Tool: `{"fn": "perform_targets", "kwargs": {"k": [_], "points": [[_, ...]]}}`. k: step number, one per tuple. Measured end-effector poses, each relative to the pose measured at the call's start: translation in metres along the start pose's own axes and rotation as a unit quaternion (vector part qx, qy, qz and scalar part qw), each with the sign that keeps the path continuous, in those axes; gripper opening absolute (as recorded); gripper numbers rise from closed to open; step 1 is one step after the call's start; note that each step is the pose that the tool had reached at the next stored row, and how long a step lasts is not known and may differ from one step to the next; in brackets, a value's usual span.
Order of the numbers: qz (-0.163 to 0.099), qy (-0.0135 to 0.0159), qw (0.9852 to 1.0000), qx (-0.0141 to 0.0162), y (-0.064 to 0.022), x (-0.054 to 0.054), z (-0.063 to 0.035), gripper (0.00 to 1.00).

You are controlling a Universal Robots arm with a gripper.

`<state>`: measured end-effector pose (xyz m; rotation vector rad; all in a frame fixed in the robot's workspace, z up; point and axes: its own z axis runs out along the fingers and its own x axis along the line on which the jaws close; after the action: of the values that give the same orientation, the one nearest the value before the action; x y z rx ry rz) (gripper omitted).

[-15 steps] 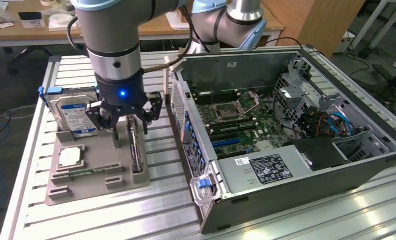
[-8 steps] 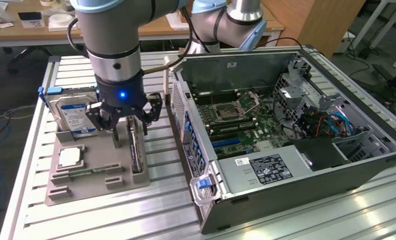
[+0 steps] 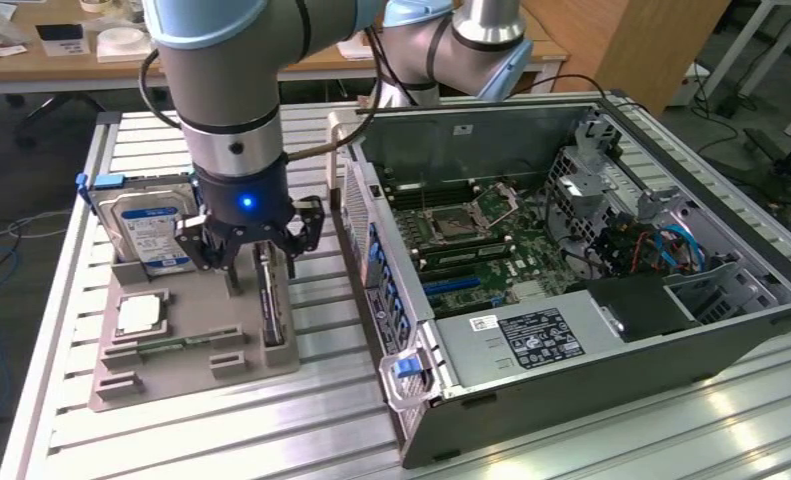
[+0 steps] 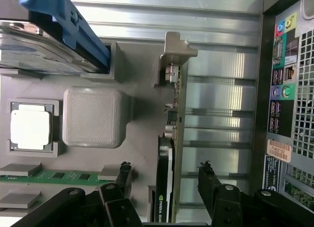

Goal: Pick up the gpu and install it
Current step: 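Pick up the gpu and move the gpu toward the slot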

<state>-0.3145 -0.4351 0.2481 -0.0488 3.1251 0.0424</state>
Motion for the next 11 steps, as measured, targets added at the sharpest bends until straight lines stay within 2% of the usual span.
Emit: {"fn": "perform_targets", "kwargs": {"k": [3, 11], "points": [[0.0, -0.0001, 1.0, 0.0, -0.0002, 0.0001, 0.0046, 0.66], [0.0, -0.0002, 1.0, -0.0001, -0.0002, 0.0, 0.0055, 0.66]]}}
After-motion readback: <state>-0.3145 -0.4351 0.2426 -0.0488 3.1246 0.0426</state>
